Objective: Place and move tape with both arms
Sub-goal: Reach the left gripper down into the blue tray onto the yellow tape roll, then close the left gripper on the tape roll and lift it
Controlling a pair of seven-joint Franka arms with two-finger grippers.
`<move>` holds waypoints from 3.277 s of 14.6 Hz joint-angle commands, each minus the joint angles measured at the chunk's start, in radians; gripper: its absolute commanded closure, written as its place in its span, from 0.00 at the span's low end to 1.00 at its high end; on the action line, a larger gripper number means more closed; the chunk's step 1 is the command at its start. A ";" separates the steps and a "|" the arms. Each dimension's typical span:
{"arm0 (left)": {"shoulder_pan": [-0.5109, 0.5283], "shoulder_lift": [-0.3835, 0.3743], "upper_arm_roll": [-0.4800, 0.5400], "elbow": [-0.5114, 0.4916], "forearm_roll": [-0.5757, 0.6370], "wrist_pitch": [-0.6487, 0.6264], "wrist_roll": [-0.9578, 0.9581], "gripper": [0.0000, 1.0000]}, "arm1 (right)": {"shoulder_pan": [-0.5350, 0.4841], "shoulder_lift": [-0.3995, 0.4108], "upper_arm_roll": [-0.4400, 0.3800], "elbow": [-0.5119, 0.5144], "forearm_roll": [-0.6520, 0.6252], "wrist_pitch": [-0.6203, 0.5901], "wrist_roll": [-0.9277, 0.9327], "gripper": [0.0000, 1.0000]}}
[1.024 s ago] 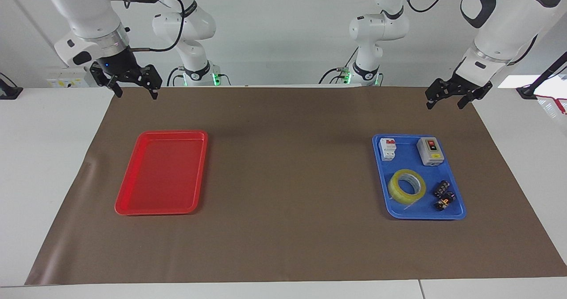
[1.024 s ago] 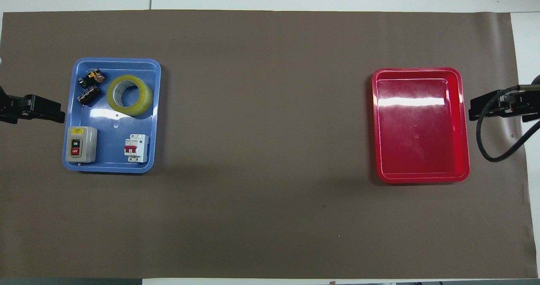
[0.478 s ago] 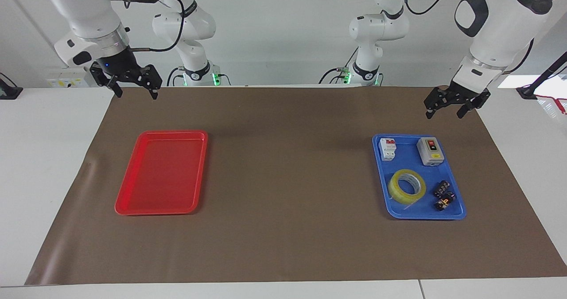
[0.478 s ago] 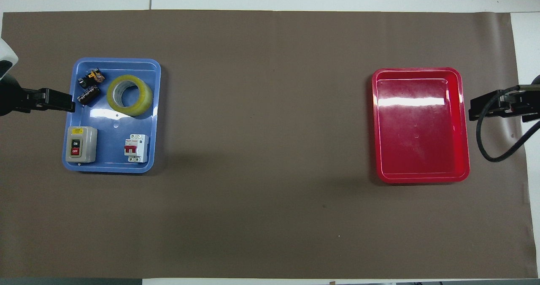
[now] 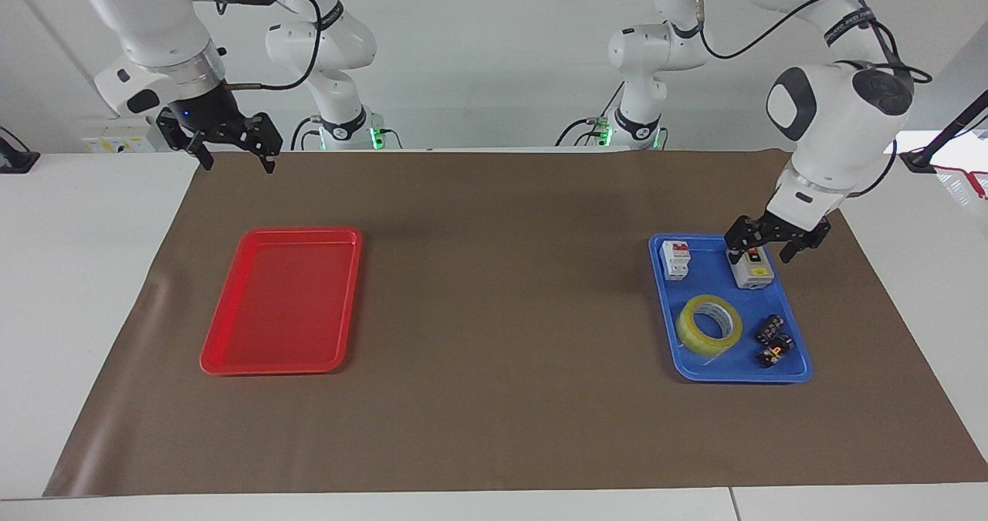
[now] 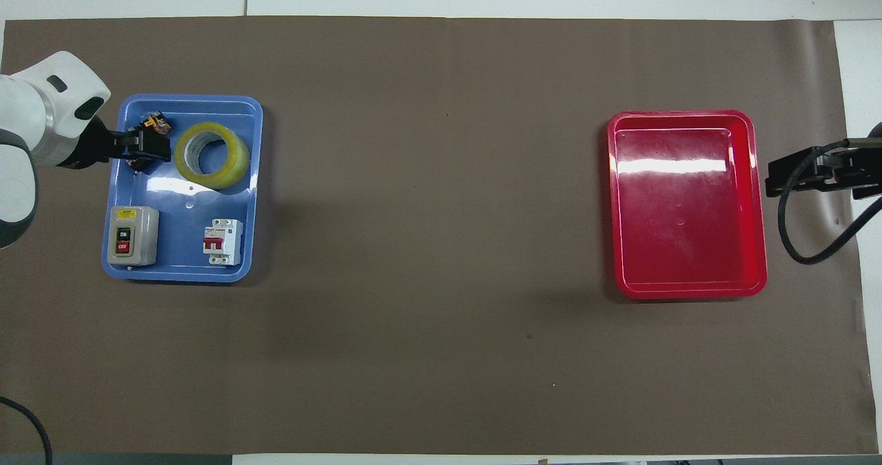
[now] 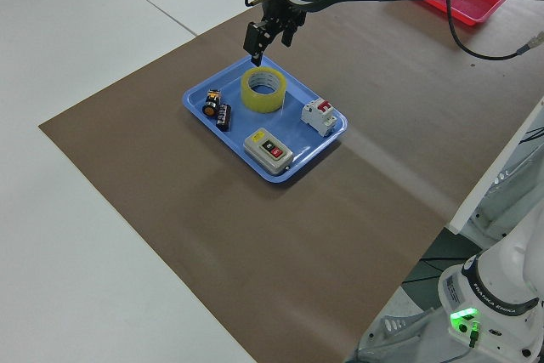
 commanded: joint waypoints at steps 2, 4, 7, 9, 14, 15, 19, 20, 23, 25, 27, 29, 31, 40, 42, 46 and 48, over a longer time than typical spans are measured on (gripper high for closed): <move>-0.015 0.071 0.004 -0.027 -0.018 0.141 -0.001 0.00 | -0.014 -0.014 0.007 -0.015 0.004 -0.005 -0.014 0.00; -0.016 0.111 0.004 -0.054 -0.018 0.240 -0.009 0.00 | -0.014 -0.014 0.007 -0.015 0.004 -0.005 -0.014 0.00; -0.030 0.177 0.006 -0.059 -0.018 0.301 -0.043 0.00 | -0.014 -0.014 0.007 -0.015 0.004 -0.005 -0.014 0.00; -0.021 0.197 0.007 -0.059 -0.009 0.311 -0.043 0.00 | -0.014 -0.014 0.007 -0.015 0.004 -0.005 -0.014 0.00; -0.009 0.200 0.009 -0.085 -0.006 0.311 -0.038 0.00 | -0.014 -0.014 0.007 -0.015 0.004 -0.003 -0.014 0.00; -0.008 0.195 0.009 -0.097 -0.006 0.313 -0.036 0.00 | -0.014 -0.016 0.007 -0.015 0.004 -0.005 -0.014 0.00; 0.004 0.189 0.009 -0.120 -0.006 0.318 -0.039 0.00 | -0.014 -0.014 0.007 -0.015 0.004 -0.003 -0.014 0.00; 0.005 0.189 0.009 -0.120 -0.006 0.330 -0.040 0.01 | -0.014 -0.014 0.007 -0.015 0.004 -0.005 -0.014 0.00; 0.015 0.191 0.009 -0.113 -0.006 0.339 -0.044 0.47 | -0.015 -0.014 0.007 -0.015 0.004 -0.005 -0.014 0.00; 0.016 0.187 0.009 -0.113 -0.006 0.342 -0.047 1.00 | -0.014 -0.014 0.007 -0.015 0.004 -0.005 -0.014 0.00; 0.016 0.172 0.009 -0.113 -0.006 0.341 -0.049 1.00 | -0.014 -0.014 0.007 -0.015 0.004 -0.005 -0.014 0.00; 0.016 0.134 0.009 -0.114 -0.006 0.322 -0.052 1.00 | -0.014 -0.016 0.007 -0.015 0.004 -0.005 -0.014 0.00; 0.015 0.096 0.009 -0.110 -0.006 0.255 -0.052 1.00 | -0.014 -0.014 0.007 -0.015 0.004 -0.005 -0.014 0.00; -0.114 -0.024 -0.008 -0.008 -0.007 -0.054 -0.249 1.00 | -0.014 -0.016 0.007 -0.015 0.004 -0.005 -0.014 0.00; -0.185 -0.021 -0.008 -0.010 -0.007 -0.043 -0.340 1.00 | -0.014 -0.016 0.007 -0.015 0.004 -0.005 -0.014 0.00; -0.336 0.019 -0.010 -0.008 0.097 0.044 -0.613 1.00 | -0.014 -0.016 0.007 -0.015 0.004 -0.005 -0.014 0.00; -0.396 0.045 -0.010 -0.008 0.105 0.103 -0.710 1.00 | -0.014 -0.016 0.007 -0.015 0.004 -0.005 -0.014 0.00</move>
